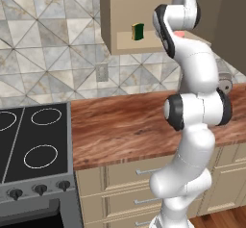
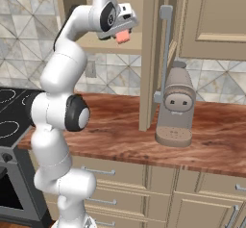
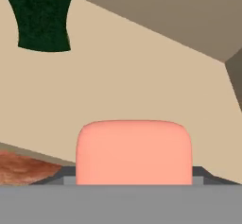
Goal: Pick up the bar soap and sponge from the sink, and place them back in the cabinet, and close the cabinet door.
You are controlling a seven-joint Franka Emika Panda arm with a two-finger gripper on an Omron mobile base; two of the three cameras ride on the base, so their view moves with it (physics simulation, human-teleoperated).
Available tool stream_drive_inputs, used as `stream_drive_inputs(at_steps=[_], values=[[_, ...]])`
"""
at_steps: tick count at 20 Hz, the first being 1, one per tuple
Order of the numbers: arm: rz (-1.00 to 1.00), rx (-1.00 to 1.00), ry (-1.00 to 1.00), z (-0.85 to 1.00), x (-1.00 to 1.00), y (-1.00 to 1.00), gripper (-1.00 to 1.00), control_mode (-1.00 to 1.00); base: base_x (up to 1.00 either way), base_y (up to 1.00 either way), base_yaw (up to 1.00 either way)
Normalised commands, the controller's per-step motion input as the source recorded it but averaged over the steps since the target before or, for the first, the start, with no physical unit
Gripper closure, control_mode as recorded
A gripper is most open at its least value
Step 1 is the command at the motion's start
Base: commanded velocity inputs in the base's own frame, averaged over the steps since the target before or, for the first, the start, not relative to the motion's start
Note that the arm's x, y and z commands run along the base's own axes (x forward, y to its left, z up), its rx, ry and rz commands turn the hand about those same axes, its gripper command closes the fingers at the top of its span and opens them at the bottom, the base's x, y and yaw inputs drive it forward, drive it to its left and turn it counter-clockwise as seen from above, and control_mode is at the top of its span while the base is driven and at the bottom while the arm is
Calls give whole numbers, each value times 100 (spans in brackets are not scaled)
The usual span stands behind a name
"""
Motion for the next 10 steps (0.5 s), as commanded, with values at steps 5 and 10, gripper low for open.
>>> stream_drive_inputs(at_steps=[5, 10], values=[[17, -17, -3, -42, 53, -8, 100, -100, 0, 0, 0], [19, -19, -1, -54, 34, 0, 100, -100, 0, 0, 0]])
